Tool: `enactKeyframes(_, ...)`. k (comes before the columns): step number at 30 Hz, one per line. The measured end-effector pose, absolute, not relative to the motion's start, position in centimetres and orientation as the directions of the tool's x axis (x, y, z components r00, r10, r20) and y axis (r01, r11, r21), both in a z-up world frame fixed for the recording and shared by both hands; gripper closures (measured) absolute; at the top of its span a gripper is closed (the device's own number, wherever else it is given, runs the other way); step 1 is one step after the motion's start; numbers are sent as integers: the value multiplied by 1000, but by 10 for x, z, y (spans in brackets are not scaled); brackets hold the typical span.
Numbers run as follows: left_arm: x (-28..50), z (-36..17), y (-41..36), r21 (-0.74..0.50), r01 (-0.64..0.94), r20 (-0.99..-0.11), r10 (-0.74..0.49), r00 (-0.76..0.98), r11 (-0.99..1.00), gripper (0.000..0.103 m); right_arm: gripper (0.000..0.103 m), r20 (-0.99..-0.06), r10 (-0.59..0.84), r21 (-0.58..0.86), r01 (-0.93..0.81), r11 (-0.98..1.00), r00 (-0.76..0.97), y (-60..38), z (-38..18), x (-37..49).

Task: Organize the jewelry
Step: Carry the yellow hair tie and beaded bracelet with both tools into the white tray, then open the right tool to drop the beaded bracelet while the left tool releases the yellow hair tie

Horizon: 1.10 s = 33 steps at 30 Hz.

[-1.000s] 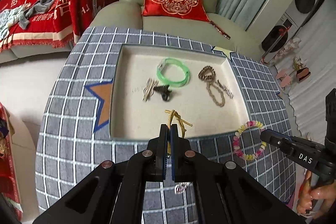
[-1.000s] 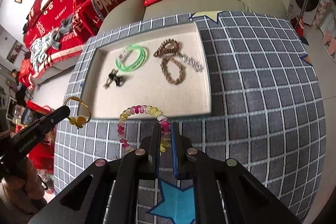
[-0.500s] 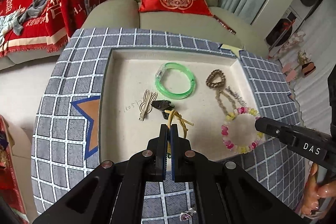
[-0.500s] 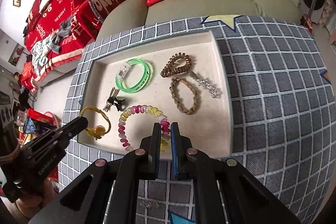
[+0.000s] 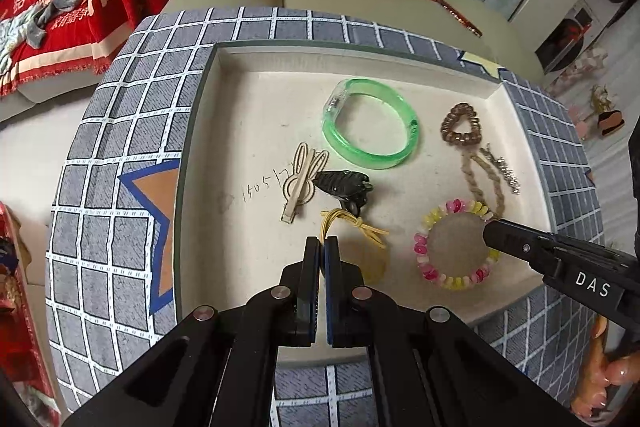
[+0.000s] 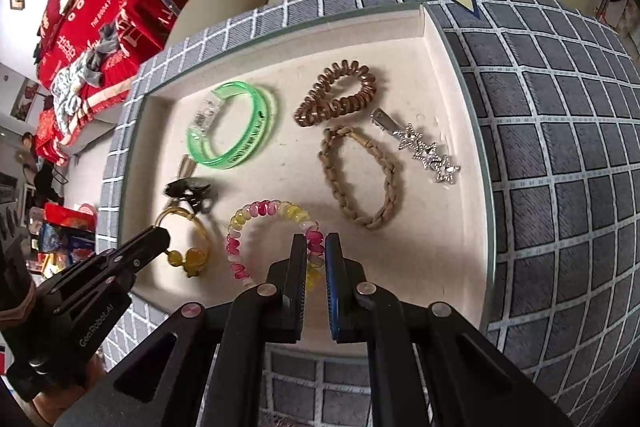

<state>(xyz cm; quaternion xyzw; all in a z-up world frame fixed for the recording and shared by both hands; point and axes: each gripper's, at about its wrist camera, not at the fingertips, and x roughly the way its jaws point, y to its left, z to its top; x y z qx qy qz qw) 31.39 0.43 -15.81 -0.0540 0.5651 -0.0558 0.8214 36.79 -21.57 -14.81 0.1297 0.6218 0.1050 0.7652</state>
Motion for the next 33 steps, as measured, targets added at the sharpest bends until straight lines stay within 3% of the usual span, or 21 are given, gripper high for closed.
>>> enactKeyframes(26,335,-168,-8,-11,30,-929,-21,369,999,86,92,-939,248,260,19,965,238,-238,-157,392)
enactKeyframes(28,335,-167,-8,-8,30,-930,-18,367,1000,86,88,-939,252,263,18,964,234,-238,-157,391)
enactKeyframes(29,334,-167,-9,-5,31,-931,-16,366,1000,86,82,-938,257,268,17,963,233,-237,-156,392)
enactKeyframes(30,334,-167,-10,0,31,-931,-11,364,1000,86,67,-937,260,271,18,962,233,-237,-156,392)
enactKeyframes(32,333,-166,-9,2,29,-932,-9,363,1000,86,47,-933,266,280,26,960,243,-239,-153,389)
enactKeyframes(33,333,-166,-9,1,28,-932,-9,362,1000,86,47,-928,273,291,33,956,252,-240,-150,387)
